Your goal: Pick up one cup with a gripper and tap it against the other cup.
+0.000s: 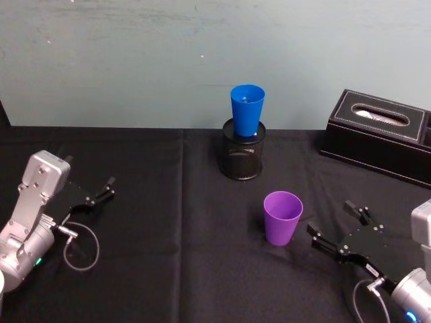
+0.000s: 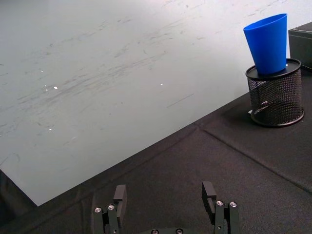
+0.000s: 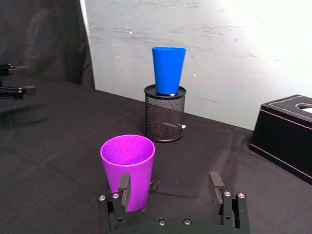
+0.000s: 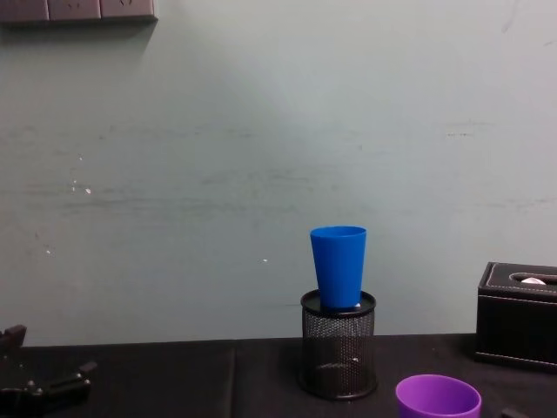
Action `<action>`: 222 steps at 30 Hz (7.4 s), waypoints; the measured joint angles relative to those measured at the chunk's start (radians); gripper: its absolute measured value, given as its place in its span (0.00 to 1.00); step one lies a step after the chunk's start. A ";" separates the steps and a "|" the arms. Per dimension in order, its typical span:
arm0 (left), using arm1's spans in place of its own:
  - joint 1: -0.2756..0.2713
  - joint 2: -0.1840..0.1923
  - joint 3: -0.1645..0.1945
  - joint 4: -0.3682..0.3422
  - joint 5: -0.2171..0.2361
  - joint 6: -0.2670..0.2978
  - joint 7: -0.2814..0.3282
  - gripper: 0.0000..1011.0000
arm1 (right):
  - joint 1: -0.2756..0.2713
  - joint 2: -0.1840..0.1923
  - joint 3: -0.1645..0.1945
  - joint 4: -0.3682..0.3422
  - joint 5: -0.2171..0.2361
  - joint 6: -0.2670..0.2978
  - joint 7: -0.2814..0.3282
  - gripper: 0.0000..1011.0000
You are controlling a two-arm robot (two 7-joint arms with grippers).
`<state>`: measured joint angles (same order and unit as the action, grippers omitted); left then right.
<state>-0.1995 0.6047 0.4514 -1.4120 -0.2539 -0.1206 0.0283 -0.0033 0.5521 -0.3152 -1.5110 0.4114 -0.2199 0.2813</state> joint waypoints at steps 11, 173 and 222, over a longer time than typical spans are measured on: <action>0.000 0.000 0.000 0.000 0.000 0.000 0.000 1.00 | 0.020 -0.038 -0.010 0.032 -0.030 -0.005 0.034 0.99; 0.000 0.000 0.000 0.000 0.000 0.000 0.000 1.00 | 0.186 -0.213 -0.008 0.241 -0.110 0.014 0.197 0.72; 0.000 0.000 0.000 0.000 0.000 0.000 0.000 1.00 | 0.122 -0.190 0.074 0.019 -0.045 0.023 0.137 0.72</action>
<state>-0.1995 0.6047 0.4514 -1.4120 -0.2539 -0.1206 0.0283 0.1187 0.3618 -0.2408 -1.4921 0.3663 -0.1973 0.4185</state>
